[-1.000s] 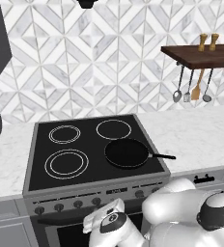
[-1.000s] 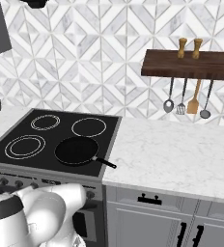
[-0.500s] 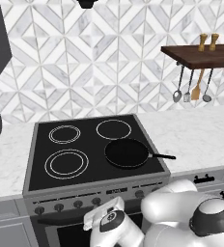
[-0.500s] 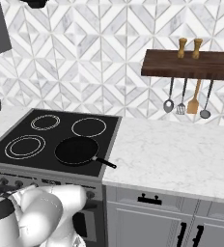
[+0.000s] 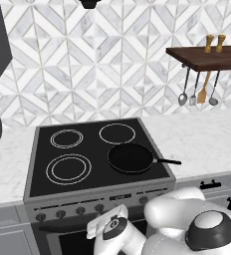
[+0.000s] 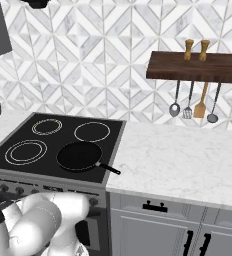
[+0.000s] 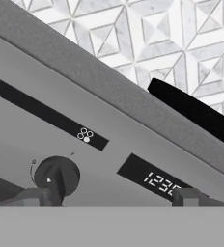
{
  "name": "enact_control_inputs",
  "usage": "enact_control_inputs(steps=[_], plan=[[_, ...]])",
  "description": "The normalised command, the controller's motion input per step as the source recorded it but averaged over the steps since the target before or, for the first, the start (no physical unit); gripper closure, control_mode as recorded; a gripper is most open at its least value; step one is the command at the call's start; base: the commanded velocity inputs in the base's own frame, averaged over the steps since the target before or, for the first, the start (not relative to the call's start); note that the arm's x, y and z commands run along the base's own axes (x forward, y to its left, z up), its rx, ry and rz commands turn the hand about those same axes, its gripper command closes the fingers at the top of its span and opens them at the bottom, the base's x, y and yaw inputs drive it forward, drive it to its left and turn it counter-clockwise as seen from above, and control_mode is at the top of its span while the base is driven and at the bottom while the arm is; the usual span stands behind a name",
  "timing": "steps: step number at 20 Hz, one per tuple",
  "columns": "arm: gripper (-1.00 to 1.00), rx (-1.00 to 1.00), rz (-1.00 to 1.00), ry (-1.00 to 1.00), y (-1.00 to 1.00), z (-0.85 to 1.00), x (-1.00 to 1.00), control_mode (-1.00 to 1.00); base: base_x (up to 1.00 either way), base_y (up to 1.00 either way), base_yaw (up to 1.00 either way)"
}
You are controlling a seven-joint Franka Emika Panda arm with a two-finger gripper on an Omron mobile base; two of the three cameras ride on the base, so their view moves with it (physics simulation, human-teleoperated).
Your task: Turn off the front right burner of the stove.
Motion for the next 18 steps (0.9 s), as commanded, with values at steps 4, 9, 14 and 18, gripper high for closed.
enact_control_inputs(steps=[4,9,14,18], plan=[[-1.0,0.0,0.0,0.0,0.17,-0.12,0.22,-1.0,0.0,0.0,0.0],[-1.0,0.0,0.0,0.0,0.31,-0.15,0.12,-1.0,0.0,0.0,0.0],[-1.0,0.0,0.0,0.0,0.18,-0.28,0.0,-1.0,0.0,0.0,0.0],[-1.0,0.0,0.0,-0.01,0.0,-0.27,0.05,-1.0,0.0,0.0,0.0]])
